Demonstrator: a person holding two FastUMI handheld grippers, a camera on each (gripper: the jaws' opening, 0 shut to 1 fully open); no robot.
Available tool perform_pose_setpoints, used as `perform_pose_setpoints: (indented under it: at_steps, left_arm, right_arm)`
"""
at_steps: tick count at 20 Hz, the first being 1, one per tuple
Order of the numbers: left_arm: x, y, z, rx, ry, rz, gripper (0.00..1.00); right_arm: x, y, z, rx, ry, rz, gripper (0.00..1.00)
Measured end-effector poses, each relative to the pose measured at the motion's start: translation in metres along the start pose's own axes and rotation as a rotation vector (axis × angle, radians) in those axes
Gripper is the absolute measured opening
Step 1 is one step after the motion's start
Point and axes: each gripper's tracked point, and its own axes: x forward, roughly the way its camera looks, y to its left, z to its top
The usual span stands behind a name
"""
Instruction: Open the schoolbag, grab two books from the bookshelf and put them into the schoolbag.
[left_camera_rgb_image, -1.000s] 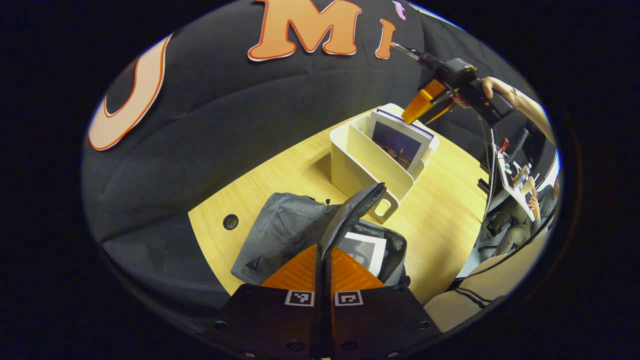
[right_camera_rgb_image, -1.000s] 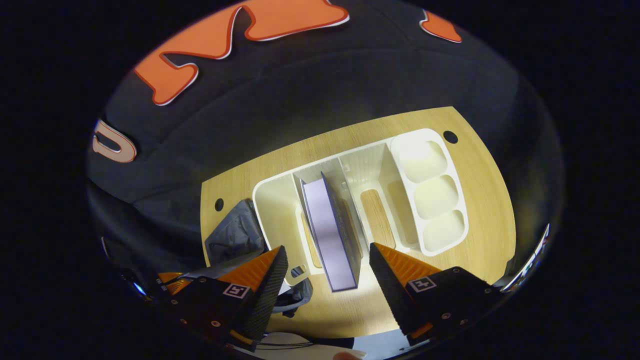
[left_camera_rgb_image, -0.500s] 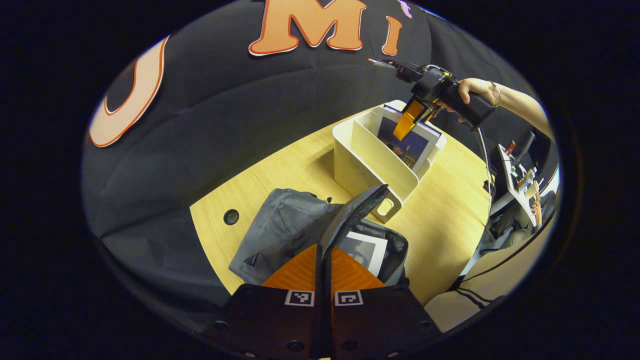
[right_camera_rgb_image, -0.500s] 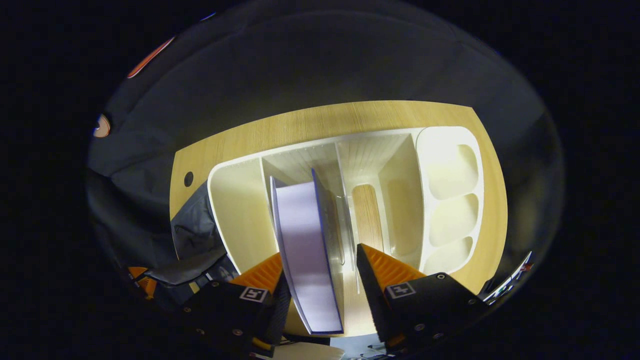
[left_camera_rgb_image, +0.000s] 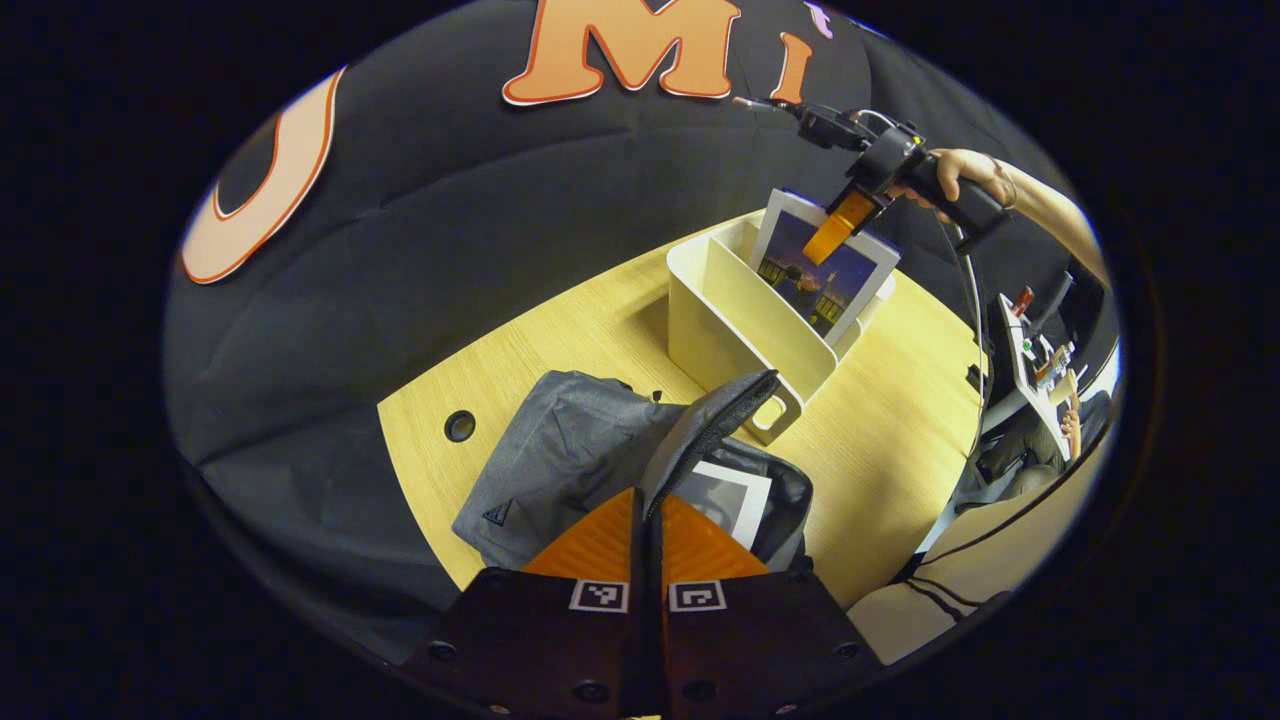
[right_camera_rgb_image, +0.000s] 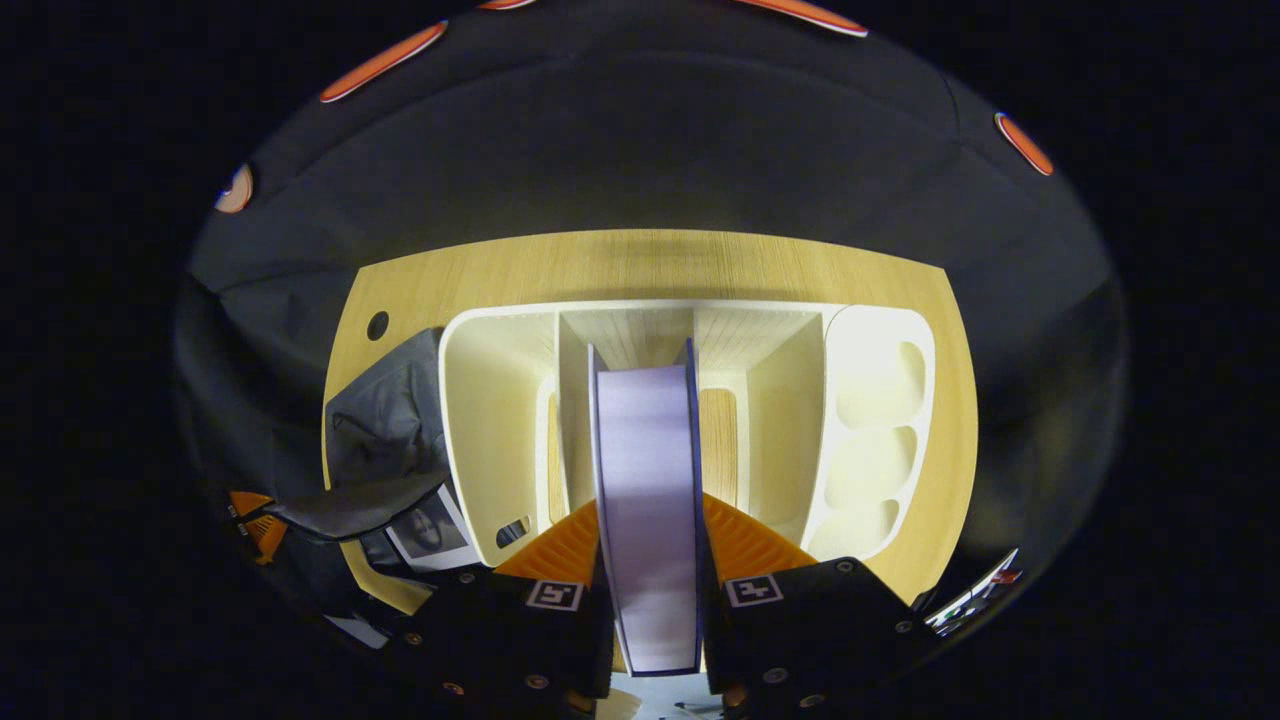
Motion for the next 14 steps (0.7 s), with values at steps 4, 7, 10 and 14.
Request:
perform_pose_setpoints:
  at_steps: [4,7,10,14]
  left_arm:
    - [-0.001,-0.003,-0.002,0.004,-0.015,-0.023,0.01]
    - [-0.001,0.002,-0.007,0.018,-0.018,-0.031,0.01]
    - [-0.003,0.007,-0.005,0.054,-0.021,-0.048,0.01]
    - [0.000,0.001,-0.004,0.076,-0.023,-0.098,0.01]
  right_arm:
    - [-0.056,0.007,0.001,0.007,-0.074,-0.005,0.37]
    - [-0.100,0.011,-0.006,0.033,-0.145,-0.019,0.37]
    - [-0.147,0.019,-0.029,0.087,-0.203,-0.017,0.37]
    - [-0.181,0.025,-0.084,0.141,-0.223,-0.016,0.37]
